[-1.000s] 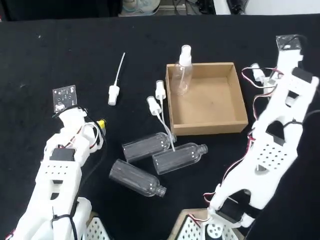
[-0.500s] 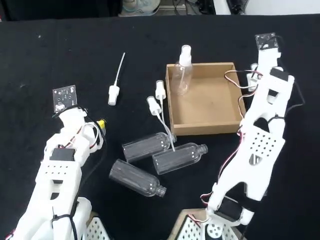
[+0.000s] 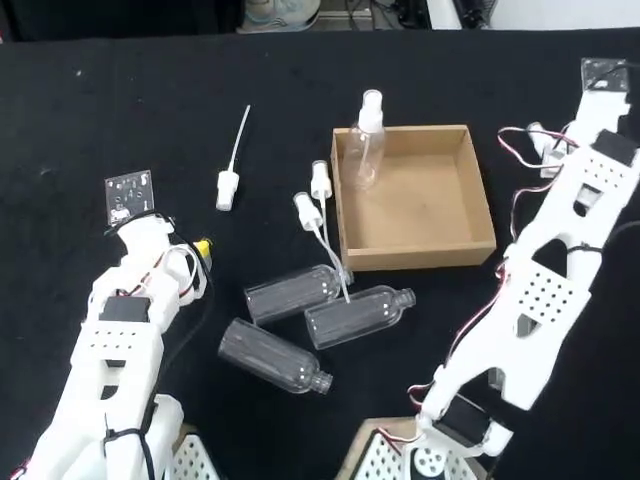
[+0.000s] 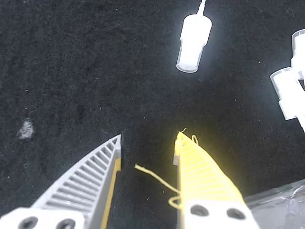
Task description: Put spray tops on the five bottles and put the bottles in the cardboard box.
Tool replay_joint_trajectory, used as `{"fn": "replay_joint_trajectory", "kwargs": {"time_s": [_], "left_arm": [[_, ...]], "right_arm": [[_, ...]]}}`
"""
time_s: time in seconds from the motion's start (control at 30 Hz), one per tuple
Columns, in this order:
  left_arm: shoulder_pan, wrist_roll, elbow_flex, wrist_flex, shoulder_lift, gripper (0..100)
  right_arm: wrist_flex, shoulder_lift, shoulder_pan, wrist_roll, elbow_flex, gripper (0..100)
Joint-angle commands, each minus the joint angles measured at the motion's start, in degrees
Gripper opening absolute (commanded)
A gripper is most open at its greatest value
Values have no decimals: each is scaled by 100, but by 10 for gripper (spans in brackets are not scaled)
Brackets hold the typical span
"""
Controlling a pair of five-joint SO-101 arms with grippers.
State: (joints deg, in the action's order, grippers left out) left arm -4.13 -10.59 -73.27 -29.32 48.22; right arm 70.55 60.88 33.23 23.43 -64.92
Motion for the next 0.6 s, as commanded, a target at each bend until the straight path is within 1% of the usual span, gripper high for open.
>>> {"fn": "replay_joint_trajectory", "kwargs": {"time_s": [0.0, 0.07, 0.23, 0.27, 0.3, 0.57], "left_arm": [[4, -35, 57, 105, 114, 181], [4, -35, 57, 105, 114, 181], [4, -35, 40, 105, 114, 181], [-13, -35, 40, 105, 114, 181], [-13, -35, 40, 105, 114, 181], [4, -35, 40, 114, 114, 181]], "right_arm": [[44, -57, 44, -9, -391, 13], [-123, -57, -114, -9, -391, 38], [-1248, 215, -273, -18, -426, 230], [-1495, 321, -299, -18, -409, 254], [-1723, 444, -325, -18, -400, 263], [-3015, 1200, -519, -26, -435, 240]]}}
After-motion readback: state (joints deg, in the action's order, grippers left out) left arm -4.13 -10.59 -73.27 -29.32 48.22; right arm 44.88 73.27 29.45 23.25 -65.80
